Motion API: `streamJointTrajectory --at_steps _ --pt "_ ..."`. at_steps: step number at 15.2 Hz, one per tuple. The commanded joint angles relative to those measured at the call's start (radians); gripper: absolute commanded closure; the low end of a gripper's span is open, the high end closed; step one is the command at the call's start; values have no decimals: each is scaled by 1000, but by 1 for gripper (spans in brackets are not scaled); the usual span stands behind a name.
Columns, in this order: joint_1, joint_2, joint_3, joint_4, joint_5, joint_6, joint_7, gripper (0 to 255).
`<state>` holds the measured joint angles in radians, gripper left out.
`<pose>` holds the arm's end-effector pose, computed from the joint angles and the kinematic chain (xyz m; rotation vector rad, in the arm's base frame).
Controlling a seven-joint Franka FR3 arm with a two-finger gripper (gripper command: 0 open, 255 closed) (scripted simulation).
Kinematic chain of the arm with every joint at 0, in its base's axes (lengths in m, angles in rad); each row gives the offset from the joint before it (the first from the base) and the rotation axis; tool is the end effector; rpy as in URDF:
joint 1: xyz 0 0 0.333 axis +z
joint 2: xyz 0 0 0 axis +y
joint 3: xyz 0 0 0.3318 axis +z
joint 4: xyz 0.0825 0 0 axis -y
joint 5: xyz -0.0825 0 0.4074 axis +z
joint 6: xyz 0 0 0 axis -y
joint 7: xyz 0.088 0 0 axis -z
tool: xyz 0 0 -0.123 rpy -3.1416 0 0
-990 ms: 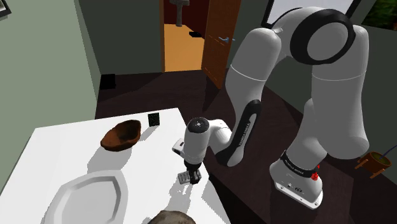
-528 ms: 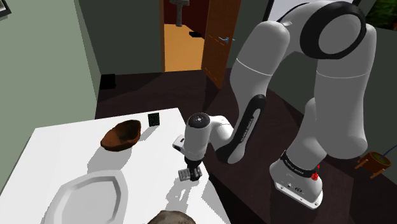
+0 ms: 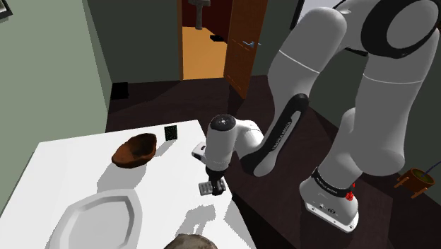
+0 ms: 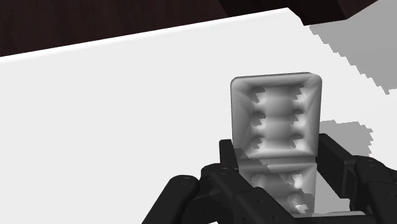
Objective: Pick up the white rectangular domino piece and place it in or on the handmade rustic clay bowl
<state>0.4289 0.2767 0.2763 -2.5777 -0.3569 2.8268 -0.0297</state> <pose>0.3249 0.3104 0.1423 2.6776 1.5788 0.0101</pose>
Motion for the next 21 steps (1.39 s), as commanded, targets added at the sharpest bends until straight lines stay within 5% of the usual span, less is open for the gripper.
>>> streamJointTrajectory --at_steps 1,15,21 --pt "-20 -32 26 -5 35 -26 -29 255" --pt "-71 -261 123 -23 278 -215 -210 255" --pt "-74 -296 119 24 311 -292 -247 255"
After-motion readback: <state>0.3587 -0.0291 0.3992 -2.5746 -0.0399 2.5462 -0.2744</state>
